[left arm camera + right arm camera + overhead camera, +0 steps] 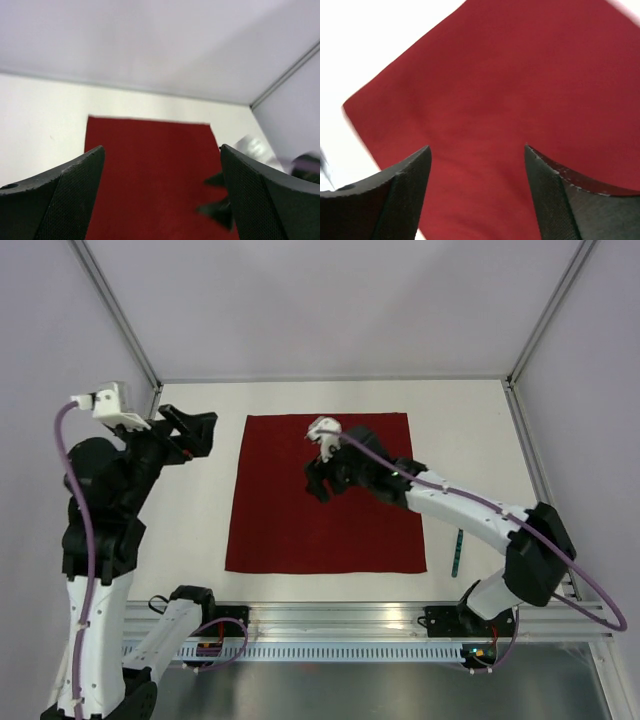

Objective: Fold the napkin, place the utensils inside, and roll it up
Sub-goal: Fold the napkin

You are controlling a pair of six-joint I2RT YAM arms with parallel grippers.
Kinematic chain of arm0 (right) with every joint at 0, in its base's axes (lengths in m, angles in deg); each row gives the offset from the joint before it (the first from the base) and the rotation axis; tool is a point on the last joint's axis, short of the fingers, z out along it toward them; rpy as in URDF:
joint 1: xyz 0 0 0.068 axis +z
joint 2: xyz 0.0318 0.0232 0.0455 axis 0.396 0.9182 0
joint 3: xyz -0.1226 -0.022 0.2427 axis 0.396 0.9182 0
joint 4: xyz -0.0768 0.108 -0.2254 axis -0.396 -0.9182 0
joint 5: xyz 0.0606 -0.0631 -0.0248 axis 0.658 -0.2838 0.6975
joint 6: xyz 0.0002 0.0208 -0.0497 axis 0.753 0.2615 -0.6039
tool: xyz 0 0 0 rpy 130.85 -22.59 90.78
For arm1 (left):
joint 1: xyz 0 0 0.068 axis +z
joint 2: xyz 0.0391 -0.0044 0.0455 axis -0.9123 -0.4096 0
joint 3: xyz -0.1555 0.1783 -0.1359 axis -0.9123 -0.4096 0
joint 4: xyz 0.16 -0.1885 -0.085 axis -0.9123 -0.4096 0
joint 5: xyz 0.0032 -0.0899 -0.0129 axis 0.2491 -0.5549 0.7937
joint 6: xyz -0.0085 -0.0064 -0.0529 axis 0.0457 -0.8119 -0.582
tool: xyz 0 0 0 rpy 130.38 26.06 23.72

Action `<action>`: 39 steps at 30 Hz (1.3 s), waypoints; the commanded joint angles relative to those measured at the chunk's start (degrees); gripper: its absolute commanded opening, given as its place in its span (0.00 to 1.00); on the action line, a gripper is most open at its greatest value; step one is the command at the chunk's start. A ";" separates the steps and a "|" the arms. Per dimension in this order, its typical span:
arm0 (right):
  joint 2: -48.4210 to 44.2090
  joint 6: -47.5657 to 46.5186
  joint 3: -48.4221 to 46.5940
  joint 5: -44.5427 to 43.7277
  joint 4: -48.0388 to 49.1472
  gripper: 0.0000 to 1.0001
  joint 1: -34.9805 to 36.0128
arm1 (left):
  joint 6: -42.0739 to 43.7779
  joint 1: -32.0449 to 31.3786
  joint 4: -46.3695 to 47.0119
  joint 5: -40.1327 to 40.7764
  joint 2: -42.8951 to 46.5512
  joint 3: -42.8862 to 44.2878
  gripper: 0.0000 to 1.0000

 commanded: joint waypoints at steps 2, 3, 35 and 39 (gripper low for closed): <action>8.07 -2.72 -6.77 -7.31 -2.91 0.75 10.66 | -1.83 0.17 -4.16 4.20 0.17 10.03 1.00; 10.96 -2.63 -8.96 -8.79 -2.47 0.74 14.25 | -2.01 0.26 -5.03 4.46 0.17 11.18 1.00; 44.38 -3.60 -30.69 -10.12 6.05 0.61 32.83 | -3.16 0.26 -9.26 8.33 0.17 13.30 1.00; 45.61 -3.77 -30.95 -11.79 6.58 0.60 32.91 | -2.98 0.26 -9.26 8.16 0.61 12.60 1.00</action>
